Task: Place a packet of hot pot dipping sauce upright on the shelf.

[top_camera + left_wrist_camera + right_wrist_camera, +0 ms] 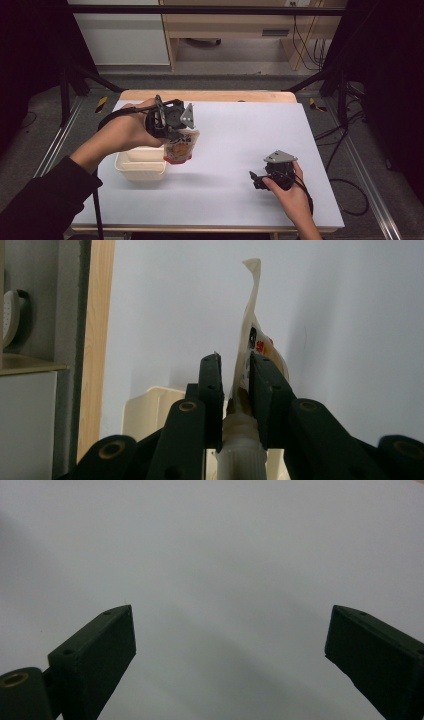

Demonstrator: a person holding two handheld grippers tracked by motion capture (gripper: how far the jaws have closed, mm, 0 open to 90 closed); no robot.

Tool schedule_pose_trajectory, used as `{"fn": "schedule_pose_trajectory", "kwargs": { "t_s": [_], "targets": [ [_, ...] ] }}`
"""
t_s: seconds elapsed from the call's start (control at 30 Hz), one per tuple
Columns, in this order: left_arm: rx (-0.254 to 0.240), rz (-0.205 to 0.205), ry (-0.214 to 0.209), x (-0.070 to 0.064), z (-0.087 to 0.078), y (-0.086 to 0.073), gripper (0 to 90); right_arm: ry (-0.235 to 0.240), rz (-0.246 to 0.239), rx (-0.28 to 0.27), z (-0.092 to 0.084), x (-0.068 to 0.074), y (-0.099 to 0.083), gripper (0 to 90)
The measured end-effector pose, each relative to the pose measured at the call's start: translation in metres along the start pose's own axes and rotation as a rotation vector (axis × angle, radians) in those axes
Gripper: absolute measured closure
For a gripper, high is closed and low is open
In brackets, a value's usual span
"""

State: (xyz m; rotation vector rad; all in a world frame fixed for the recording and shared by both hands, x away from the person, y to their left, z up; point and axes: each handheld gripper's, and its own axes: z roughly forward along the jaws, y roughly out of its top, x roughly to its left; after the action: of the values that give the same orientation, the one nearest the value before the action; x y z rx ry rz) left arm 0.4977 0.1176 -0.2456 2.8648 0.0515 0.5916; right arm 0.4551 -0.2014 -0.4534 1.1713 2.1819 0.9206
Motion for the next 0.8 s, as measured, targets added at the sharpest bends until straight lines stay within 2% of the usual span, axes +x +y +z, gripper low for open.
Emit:
{"fn": "schedule_pose_trajectory", "kwargs": {
  "t_s": [0.27, 0.37, 0.6, 0.8],
  "targets": [
    [0.008, -0.023, -0.003, 0.004, 0.000, -0.012, 76.3, 0.003, -0.009, 0.000, 0.000, 0.000, 0.000, 6.6],
    [0.004, -0.047, -0.002, 0.010, -0.003, -0.024, 76.3, -0.004, -0.010, 0.006, 0.000, 0.000, -0.001, 6.6],
    [0.011, -0.098, 0.049, 0.019, -0.016, -0.042, 76.4, -0.006, 0.002, 0.010, -0.001, -0.001, -0.002, 6.6],
    [0.022, -0.129, 0.058, 0.025, -0.024, -0.059, 76.4, -0.009, 0.001, 0.003, -0.002, -0.002, -0.002, 6.6]
  ]
}}
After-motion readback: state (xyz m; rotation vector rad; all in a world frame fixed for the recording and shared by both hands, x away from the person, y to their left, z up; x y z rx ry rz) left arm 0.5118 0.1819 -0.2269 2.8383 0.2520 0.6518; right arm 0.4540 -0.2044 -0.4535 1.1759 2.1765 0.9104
